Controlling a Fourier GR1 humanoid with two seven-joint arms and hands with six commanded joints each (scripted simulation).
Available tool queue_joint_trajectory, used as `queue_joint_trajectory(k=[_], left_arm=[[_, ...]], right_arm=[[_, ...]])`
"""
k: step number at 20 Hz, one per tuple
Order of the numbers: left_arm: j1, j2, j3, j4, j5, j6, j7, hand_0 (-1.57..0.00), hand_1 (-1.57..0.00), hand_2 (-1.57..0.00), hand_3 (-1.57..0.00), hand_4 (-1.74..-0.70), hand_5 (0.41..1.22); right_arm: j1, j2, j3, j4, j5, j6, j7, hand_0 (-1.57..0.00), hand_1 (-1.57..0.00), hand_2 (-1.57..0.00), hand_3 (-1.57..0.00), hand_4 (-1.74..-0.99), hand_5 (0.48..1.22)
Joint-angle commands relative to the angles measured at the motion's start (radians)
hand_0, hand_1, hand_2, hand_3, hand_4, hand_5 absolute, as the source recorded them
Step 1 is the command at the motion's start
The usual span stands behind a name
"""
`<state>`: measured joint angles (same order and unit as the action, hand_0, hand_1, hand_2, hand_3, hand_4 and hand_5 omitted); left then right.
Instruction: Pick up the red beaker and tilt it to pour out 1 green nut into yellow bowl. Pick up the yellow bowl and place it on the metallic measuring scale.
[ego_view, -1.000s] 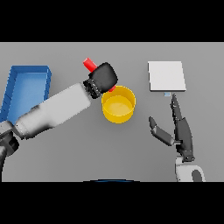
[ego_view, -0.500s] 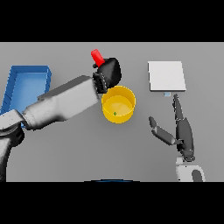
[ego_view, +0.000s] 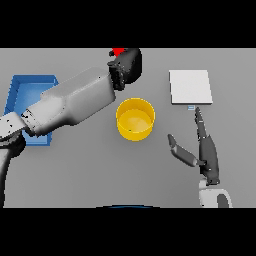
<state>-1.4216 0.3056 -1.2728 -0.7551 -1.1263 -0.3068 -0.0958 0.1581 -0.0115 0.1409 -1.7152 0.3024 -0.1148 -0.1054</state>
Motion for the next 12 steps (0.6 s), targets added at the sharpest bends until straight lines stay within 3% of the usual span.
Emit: queue_joint_trajectory(k=[1, 2, 4, 7, 9, 12], left_arm=[[-0.029, 0.013, 0.018, 0.007, 0.012, 0.012, -0.006, -1.57, -1.57, -1.57, -1.49, -1.73, 1.221], [-0.056, 0.032, 0.038, 0.015, 0.027, 0.014, -0.001, -1.57, -1.57, -1.4, -1.51, -1.68, 1.221], [-0.116, 0.057, 0.084, 0.061, 0.064, 0.04, -0.01, -1.57, -1.57, -1.46, -1.04, -1.7, 1.221], [-0.181, 0.085, 0.163, 0.141, 0.134, 0.047, 0.028, -1.57, -1.57, -1.51, -1.3, -1.71, 1.221], [-0.191, 0.118, 0.245, 0.202, 0.217, 0.053, 0.06, -1.57, -1.57, -1.53, -1.4, -1.72, 1.221], [-0.157, 0.182, 0.416, 0.298, 0.392, 0.079, 0.171, -1.57, -1.57, -1.55, -1.36, -1.73, 1.221]], right_arm=[[-0.006, -0.005, -0.005, -0.002, 0.003, -0.005, 0.009, 0.0, 0.0, 0.0, 0.0, -1.203, 0.592], [-0.015, -0.006, -0.006, 0.002, 0.005, -0.005, 0.015, 0.0, 0.0, 0.0, 0.0, -1.201, 0.592], [-0.006, -0.009, -0.005, -0.005, -0.01, 0.008, 0.0, 0.0, 0.0, 0.0, 0.0, -1.186, 0.596], [-0.036, -0.001, -0.016, 0.007, -0.042, 0.021, 0.027, 0.0, 0.0, 0.0, 0.0, -1.182, 0.593], [-0.037, -0.001, -0.019, 0.007, -0.059, 0.031, 0.011, 0.0, 0.0, 0.0, 0.0, -1.193, 0.597], [-0.015, -0.01, -0.021, -0.008, -0.068, 0.04, -0.003, 0.0, 0.0, 0.0, 0.0, -1.209, 0.593]])
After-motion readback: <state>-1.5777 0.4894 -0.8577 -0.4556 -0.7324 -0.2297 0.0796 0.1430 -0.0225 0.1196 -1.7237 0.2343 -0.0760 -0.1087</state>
